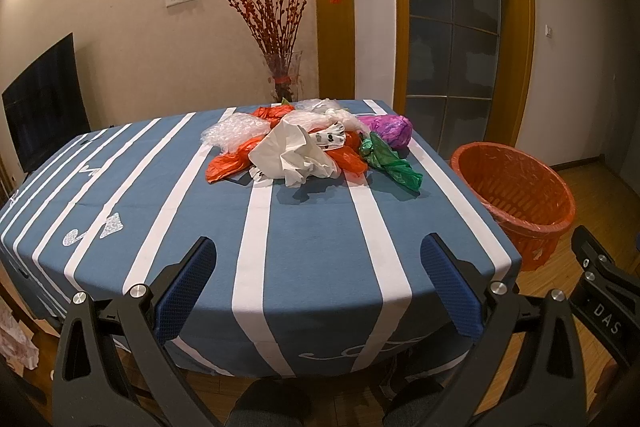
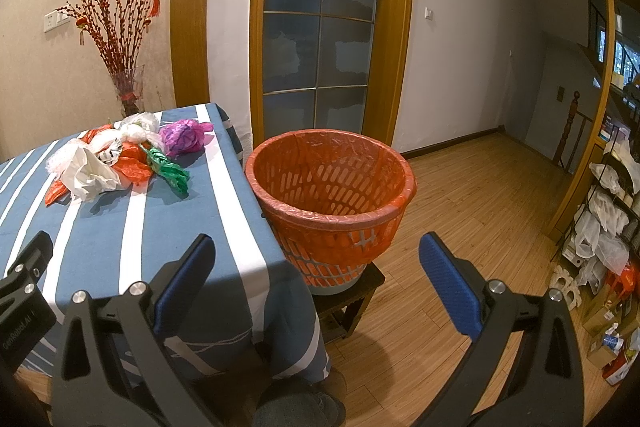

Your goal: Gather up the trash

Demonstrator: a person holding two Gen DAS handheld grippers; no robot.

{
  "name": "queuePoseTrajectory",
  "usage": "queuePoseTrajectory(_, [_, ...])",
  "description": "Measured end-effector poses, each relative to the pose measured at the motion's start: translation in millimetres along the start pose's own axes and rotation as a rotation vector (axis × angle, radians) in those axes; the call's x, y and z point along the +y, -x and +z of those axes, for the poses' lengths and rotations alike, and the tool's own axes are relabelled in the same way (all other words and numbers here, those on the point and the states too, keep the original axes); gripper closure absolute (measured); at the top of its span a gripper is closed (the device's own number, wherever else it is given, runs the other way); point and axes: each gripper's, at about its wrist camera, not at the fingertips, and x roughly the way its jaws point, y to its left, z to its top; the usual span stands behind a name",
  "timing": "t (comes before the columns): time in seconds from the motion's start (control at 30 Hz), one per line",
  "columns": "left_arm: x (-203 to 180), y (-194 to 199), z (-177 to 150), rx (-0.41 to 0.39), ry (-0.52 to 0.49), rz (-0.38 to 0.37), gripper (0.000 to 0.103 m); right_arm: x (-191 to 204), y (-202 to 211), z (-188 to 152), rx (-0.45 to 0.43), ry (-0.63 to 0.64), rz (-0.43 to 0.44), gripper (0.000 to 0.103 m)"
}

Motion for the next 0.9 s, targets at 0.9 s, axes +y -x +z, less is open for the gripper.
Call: queuePoseTrajectory(0.9, [65,-74,16,0.104,0.085,0.095,0.002,77,-94,48,0.084,0.049,0.321,0.004])
